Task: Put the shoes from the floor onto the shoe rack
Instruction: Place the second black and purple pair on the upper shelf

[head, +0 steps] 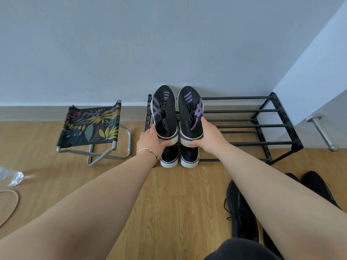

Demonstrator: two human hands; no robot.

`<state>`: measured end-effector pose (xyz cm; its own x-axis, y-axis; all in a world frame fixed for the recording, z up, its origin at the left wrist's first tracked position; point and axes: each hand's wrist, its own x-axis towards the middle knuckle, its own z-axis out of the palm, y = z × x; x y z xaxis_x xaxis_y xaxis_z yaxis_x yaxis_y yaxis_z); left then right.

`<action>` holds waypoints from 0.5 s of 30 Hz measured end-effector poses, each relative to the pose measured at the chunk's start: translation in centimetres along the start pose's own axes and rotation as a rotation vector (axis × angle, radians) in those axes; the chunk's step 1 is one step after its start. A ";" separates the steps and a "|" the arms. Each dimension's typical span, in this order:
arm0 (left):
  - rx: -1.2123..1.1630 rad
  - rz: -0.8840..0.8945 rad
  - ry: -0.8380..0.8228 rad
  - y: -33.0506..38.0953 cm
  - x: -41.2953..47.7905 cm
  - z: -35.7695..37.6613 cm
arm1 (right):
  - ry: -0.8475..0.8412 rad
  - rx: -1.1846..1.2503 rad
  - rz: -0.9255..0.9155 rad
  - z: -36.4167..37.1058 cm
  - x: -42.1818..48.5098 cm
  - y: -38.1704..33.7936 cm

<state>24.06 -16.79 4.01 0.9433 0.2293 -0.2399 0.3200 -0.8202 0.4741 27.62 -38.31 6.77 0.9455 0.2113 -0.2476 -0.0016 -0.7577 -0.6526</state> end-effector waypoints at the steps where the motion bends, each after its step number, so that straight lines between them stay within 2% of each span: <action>1: 0.038 -0.003 -0.003 0.2 -0.2 -0.1 | 0.012 -0.042 0.000 0.1 -0.1 -0.1; 5: 0.158 0.020 0.003 1.3 -0.9 -0.7 | 0.026 -0.334 0.003 0.9 -0.8 -0.5; 9: 0.330 0.165 0.028 2.2 -1.4 -1.0 | 0.110 -0.594 -0.115 1.3 -1.9 -1.0; 15: 0.509 0.372 0.080 3.0 -1.7 -1.6 | 0.153 -0.776 -0.217 0.6 -3.4 -2.5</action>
<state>23.59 -18.78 7.13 0.9933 -0.0967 -0.0633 -0.0938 -0.9945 0.0468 24.25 -36.81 8.81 0.9329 0.3583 -0.0353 0.3591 -0.9331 0.0201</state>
